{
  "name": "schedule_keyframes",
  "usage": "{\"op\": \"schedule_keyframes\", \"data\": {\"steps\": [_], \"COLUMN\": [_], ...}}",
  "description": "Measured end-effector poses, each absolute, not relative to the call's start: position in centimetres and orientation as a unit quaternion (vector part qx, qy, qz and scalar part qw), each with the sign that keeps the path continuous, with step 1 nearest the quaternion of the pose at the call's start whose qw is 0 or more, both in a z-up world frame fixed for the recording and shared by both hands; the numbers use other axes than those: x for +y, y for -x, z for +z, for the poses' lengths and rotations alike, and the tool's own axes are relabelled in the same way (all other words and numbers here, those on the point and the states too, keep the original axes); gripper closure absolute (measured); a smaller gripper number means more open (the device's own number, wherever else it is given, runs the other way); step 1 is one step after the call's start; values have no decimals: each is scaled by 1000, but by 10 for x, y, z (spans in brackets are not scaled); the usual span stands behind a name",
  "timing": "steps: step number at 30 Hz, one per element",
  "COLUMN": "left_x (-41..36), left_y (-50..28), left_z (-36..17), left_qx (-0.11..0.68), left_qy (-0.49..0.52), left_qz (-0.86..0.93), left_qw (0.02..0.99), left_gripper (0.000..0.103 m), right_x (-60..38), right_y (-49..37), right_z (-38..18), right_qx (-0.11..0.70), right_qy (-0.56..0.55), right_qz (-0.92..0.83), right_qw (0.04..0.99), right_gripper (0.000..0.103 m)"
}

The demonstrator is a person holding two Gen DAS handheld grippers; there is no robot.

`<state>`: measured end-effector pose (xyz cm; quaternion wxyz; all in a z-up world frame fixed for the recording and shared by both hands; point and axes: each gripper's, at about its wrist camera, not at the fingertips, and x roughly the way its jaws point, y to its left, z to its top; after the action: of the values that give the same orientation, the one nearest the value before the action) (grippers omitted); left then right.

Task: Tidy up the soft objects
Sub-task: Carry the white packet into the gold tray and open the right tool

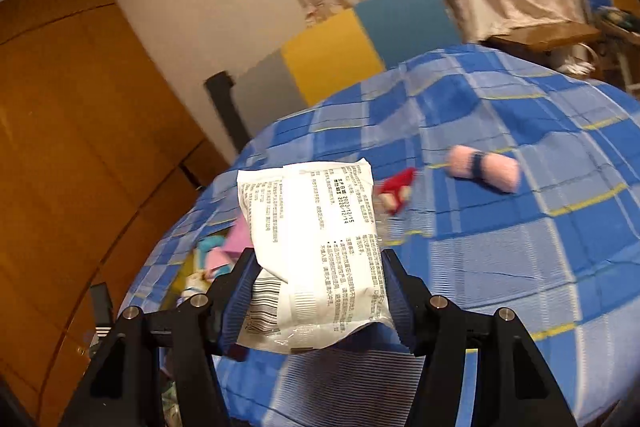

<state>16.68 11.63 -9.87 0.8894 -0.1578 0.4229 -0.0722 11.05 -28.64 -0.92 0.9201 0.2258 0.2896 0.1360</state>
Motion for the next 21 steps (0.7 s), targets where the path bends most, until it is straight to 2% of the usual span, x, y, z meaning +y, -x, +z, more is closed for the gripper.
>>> {"op": "schedule_keyframes", "data": {"steps": [10,21], "left_x": [132,155], "left_y": [-141,-125], "left_z": [-94,-99], "left_qx": [393,383], "left_qy": [154,173], "left_qz": [-51,-29], "left_qw": [905,907], "left_gripper": [37,37], "right_x": [-176,-72], "right_y": [-141,-189], "right_z": [-1,-37], "right_qx": [320,379], "right_qy": [-175,-145], "right_qz": [229,261], "right_qw": [903,876], "right_gripper": [41,41]}}
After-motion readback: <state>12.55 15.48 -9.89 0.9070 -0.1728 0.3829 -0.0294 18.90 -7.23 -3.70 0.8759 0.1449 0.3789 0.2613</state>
